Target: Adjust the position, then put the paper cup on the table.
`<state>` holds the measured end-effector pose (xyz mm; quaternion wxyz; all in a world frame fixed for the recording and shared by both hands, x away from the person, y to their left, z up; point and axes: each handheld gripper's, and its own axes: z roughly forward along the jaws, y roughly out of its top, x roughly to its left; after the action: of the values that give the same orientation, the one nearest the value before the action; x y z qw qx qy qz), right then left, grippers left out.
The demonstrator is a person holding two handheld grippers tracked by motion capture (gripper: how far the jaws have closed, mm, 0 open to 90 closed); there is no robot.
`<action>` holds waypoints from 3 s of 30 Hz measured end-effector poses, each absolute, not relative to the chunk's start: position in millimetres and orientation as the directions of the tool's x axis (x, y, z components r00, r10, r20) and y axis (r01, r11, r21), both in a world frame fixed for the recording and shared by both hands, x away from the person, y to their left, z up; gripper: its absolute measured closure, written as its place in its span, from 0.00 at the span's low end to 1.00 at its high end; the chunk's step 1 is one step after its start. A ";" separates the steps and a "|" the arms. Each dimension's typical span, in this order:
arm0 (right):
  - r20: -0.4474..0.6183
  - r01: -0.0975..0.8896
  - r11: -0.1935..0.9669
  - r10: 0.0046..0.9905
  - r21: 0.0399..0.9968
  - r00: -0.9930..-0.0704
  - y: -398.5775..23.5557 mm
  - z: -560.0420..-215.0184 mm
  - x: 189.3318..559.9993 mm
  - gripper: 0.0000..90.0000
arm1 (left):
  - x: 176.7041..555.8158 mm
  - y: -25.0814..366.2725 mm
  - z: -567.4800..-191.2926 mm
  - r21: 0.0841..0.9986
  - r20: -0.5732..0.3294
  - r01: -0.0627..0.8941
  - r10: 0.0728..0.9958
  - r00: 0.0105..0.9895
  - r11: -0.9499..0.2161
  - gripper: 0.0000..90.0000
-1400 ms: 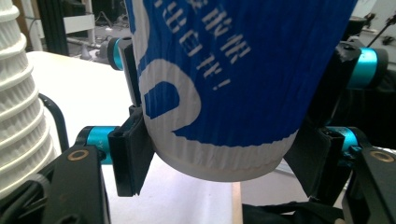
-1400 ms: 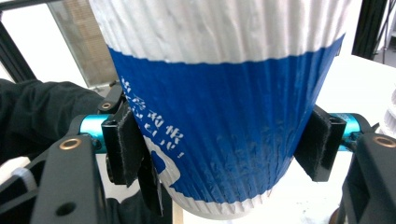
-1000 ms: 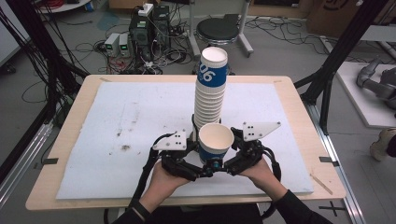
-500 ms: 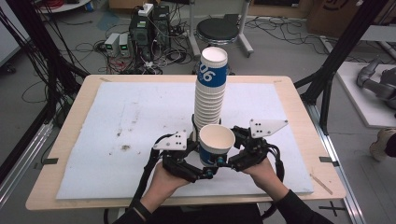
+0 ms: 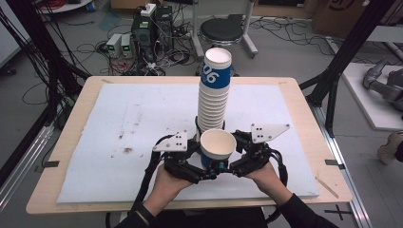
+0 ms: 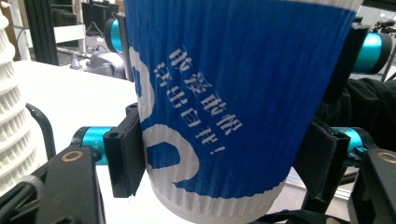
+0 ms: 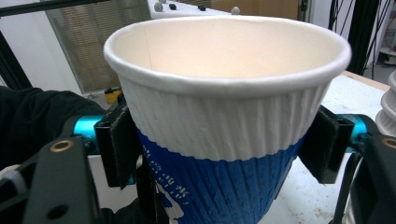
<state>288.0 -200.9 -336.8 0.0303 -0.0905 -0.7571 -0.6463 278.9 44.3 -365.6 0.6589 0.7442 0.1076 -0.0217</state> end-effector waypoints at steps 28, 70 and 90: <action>0.164 0.174 0.104 0.101 0.979 -0.981 -202.7 -331.1 285.0 0.26 | 275.4 42.5 -363.9 0.985 -0.152 0.163 0.139 0.978 -0.065 0.21; 0.112 0.135 0.114 0.190 0.984 -0.975 -222.4 -331.2 293.9 0.26 | 264.9 143.4 -355.9 0.980 -0.055 0.130 0.420 0.906 -0.153 0.14; 0.101 0.131 0.120 0.228 0.984 -0.968 -238.2 -329.7 295.7 0.26 | 271.4 178.0 -370.2 0.982 -0.069 0.154 0.552 0.831 -0.109 0.14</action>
<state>295.7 -238.2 -329.7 -0.0373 -0.1203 -0.7475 -0.6522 271.4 178.0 -370.2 0.6216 0.7273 0.2428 0.1601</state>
